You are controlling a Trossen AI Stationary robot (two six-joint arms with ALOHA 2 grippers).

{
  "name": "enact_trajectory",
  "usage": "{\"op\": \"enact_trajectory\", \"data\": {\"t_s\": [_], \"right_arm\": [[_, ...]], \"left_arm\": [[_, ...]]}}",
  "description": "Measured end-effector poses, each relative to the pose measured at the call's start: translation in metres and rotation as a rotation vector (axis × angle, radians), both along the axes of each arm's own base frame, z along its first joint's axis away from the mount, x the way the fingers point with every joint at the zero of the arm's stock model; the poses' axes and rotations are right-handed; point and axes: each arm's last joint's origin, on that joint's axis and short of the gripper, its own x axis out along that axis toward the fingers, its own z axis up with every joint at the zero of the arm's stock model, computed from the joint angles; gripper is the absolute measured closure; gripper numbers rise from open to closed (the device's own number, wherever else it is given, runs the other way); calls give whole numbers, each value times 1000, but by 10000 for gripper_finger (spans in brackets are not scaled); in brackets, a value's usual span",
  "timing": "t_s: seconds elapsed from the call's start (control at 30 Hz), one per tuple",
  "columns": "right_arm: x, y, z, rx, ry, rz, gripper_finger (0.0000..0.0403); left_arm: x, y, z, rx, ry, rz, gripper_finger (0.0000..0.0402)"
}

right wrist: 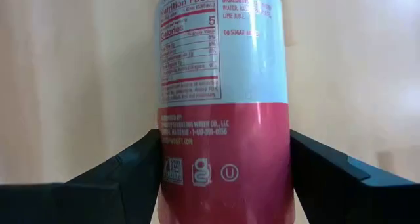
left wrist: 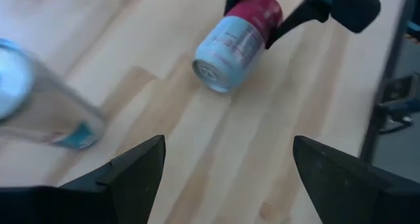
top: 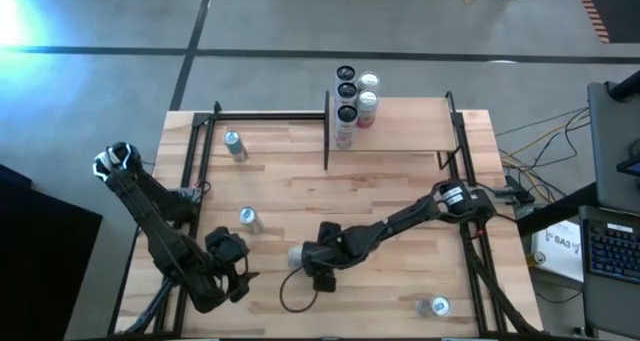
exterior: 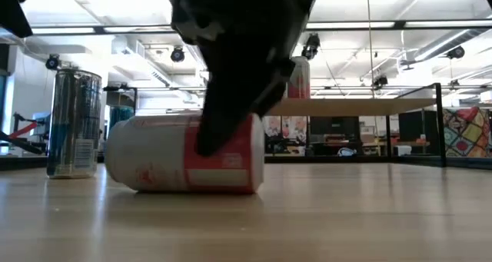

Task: Place canned beverage on shelf
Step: Put the pink and white soda can aligned with the other pink soda can on the shelf

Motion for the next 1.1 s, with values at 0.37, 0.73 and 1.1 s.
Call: {"op": "enact_trajectory", "data": {"t_s": [0.37, 0.73, 1.1], "right_arm": [[-43, -9, 14, -69, -543, -468, 129], [-78, -10, 51, -210, -758, -430, 130], [-121, -29, 92, -433, -893, -477, 127]], "left_arm": [[18, 14, 24, 68, -89, 76, 89], [58, 62, 68, 147, -182, 118, 89], [98, 110, 76, 75, -453, 150, 89]]}}
